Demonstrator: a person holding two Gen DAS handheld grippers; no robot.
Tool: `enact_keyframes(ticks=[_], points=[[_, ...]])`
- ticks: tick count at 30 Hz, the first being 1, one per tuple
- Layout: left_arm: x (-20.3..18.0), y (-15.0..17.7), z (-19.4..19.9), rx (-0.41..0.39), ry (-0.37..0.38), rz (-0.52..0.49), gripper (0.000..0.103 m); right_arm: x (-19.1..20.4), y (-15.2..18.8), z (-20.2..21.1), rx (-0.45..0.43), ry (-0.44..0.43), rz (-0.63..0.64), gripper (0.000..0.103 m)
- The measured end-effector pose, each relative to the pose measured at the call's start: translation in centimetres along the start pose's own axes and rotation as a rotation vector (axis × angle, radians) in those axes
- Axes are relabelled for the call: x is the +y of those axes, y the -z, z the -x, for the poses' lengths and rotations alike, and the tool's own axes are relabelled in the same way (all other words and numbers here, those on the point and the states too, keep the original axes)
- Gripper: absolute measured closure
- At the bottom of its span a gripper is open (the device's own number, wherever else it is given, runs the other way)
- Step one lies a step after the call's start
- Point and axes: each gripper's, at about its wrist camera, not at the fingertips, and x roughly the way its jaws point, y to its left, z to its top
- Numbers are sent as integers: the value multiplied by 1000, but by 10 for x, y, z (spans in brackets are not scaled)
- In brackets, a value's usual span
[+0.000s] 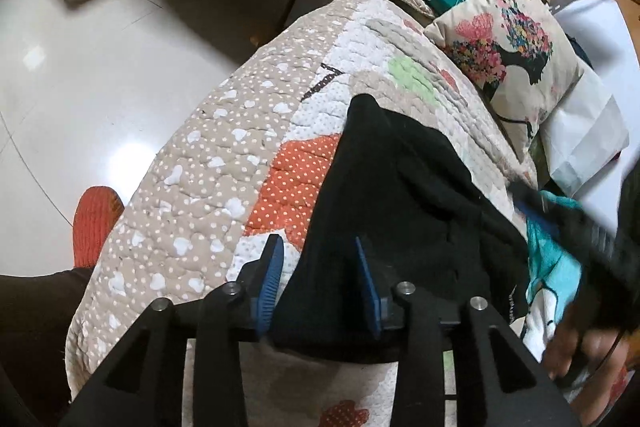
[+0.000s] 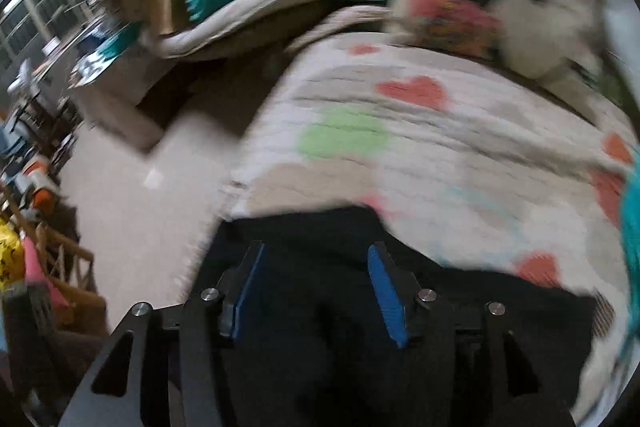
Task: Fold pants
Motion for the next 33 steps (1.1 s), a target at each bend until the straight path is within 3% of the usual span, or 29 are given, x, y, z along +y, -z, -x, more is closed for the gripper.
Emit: enact_keyframes(ticks=[7,10,20,26,30,33], points=[[-25,11,1,-86,-96,-157,61,-36,89,18,-4,-29,-172,45],[-34,17,4,-144,-156,-234,58,-45,109,10,24,-40,-247,45],[-52,39,17,-270,-277,-407,54,-49,116,6,34,0,-241,38],[-59,52,26,-306,-307,-468,50,-33,120,1,22,37,-165,24],[-58,58,30,-309,-328,-486,50,-30,125,-1,-25,1,-157,8],[-56,63,35,-322,-349,-492,49,-26,123,2,-9,12,-138,8]])
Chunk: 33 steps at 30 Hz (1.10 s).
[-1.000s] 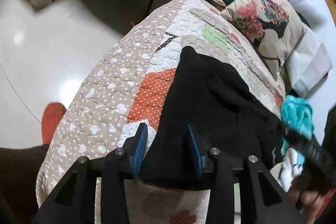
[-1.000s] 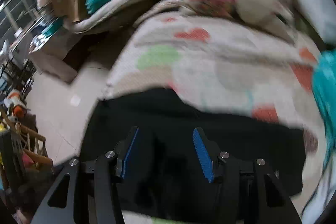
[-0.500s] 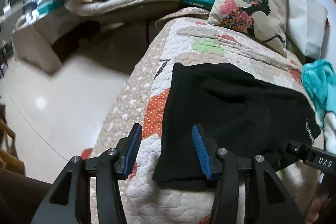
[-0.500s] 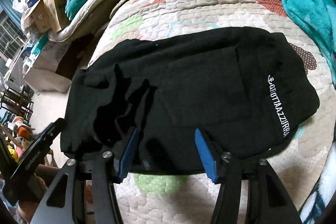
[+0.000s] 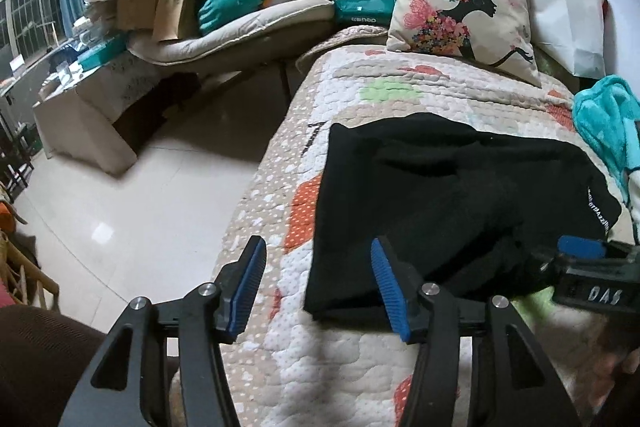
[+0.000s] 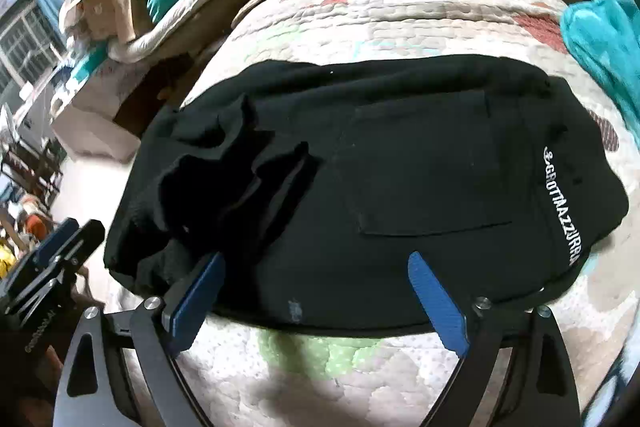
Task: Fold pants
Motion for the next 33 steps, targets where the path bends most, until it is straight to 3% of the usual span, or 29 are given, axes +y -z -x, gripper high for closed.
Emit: enact_keyframes(ticks=[11,23,27,29,33], points=[[7,10,9,5,-53,-20,46,-15,6,50,-108,3,-103,9],[0,13,14,-18,-77,-54,46,-10,18,88,-189,41,-90,9],[-9,-5,23,-39,0,7,46,-20,28,90,-198,35,-126,10],[-22,-23,26,-72,48,0,46,-25,25,87,-200,7,-155,18],[-49,-60,25,-96,161,-84,46,-37,22,90,-215,-4,-176,19]])
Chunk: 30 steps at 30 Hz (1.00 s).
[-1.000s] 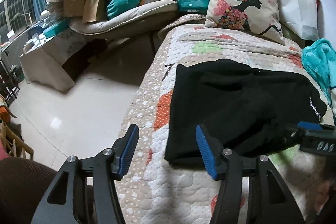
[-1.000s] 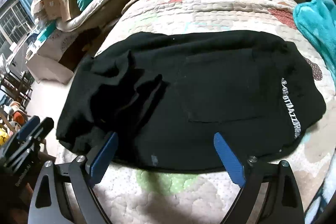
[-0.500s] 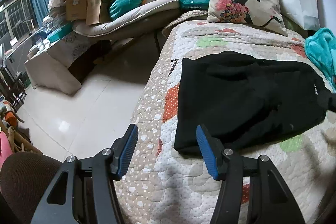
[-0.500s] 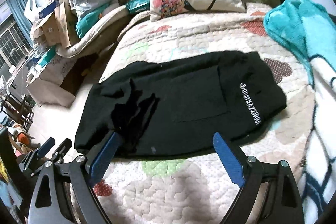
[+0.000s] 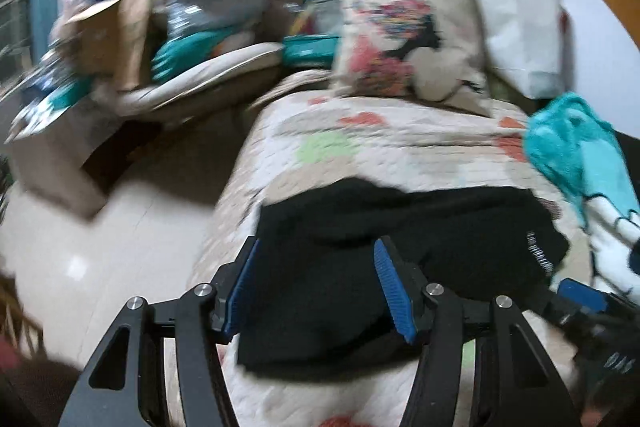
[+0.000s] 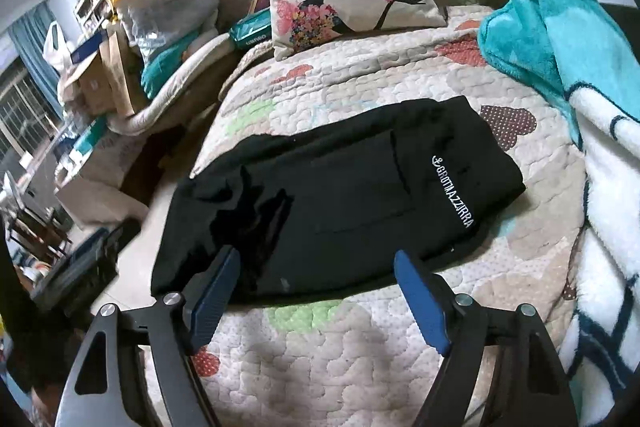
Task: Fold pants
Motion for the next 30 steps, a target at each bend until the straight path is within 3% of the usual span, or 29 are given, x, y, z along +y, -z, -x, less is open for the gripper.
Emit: enact_keyframes(ticks=[2,5,8,15,20,24,30], points=[[-4,-19,-10,15,80,-12,46,-12,-5,0,-8,44,-6,19],[-13,-38,-29,43,157,-61,46,-36,-11,6,-20,26,-97,19],[-35,-51,-55,88,218,-155,46,-56,-9,17,-58,68,-170,19],[-98,-71,-101,223,425,-229,46,-77,0,23,-75,170,-262,19],[-157,-76,-136,294,504,-339,46,-88,3,18,-75,196,-298,19],[-192,-75,-163,351,543,-378,46,-89,-13,7,-99,207,-258,19],[-247,-72,-191,426,611,-460,46,-112,-21,-27,-30,189,-352,19]])
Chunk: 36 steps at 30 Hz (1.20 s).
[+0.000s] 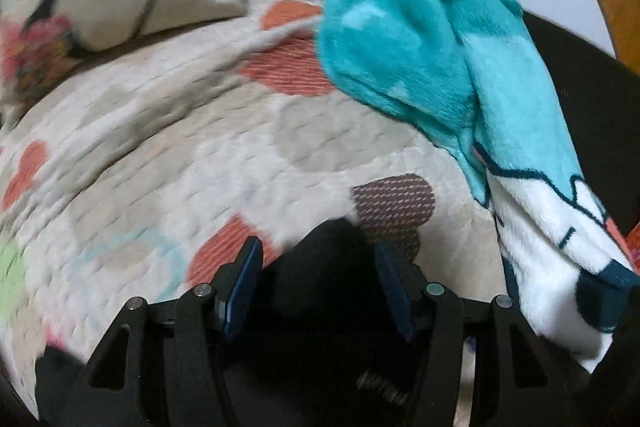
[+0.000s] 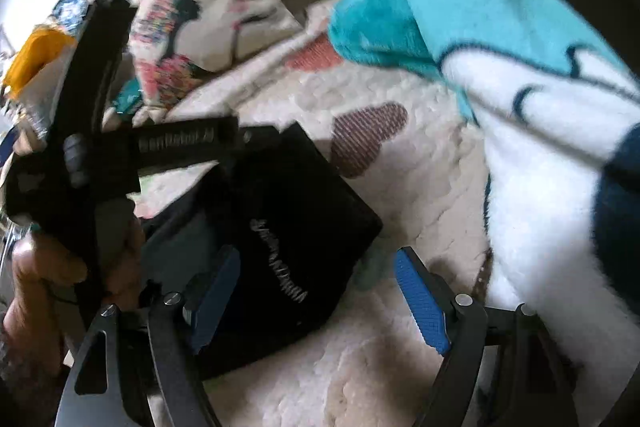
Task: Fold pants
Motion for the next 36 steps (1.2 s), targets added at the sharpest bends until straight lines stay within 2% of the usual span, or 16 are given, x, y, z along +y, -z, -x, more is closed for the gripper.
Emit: enact_keyframes(ticks=[2,3,4,5,6,8,9,12,17,20,23,31,35,36], points=[[-15,-5,-16,44,-14,-62,46,-9,-4,-12,30,-26,-57,21],[-21,-5,-21,57,-19,-86,46,-13,-6,-15,30,-50,-88,30],[-29,-5,-25,70,-38,-118,52,-17,-8,-17,33,-69,-113,36],[-33,-4,-25,72,-56,-138,73,-19,-9,-19,40,-89,-128,54],[-36,-3,-24,71,-67,-151,81,-21,-10,-20,49,-111,-144,69],[-33,-3,-13,57,-32,-137,89,-20,-11,-17,54,-140,-147,77],[-29,-3,-5,47,-13,-118,89,-17,-11,-14,52,-149,-132,80],[-15,-1,33,-20,34,-48,90,5,-13,-1,26,-182,-44,84],[24,28,106,-140,87,83,97,65,-1,30,-21,-246,209,85],[55,55,143,-204,103,176,103,107,16,37,-3,-297,351,85],[86,87,167,-249,108,275,103,138,33,34,30,-328,449,85],[162,171,175,-273,99,541,103,222,94,3,135,-363,702,86],[183,195,182,-310,119,624,102,238,119,2,114,-336,815,86],[186,197,183,-318,125,631,99,238,125,3,94,-320,849,86]])
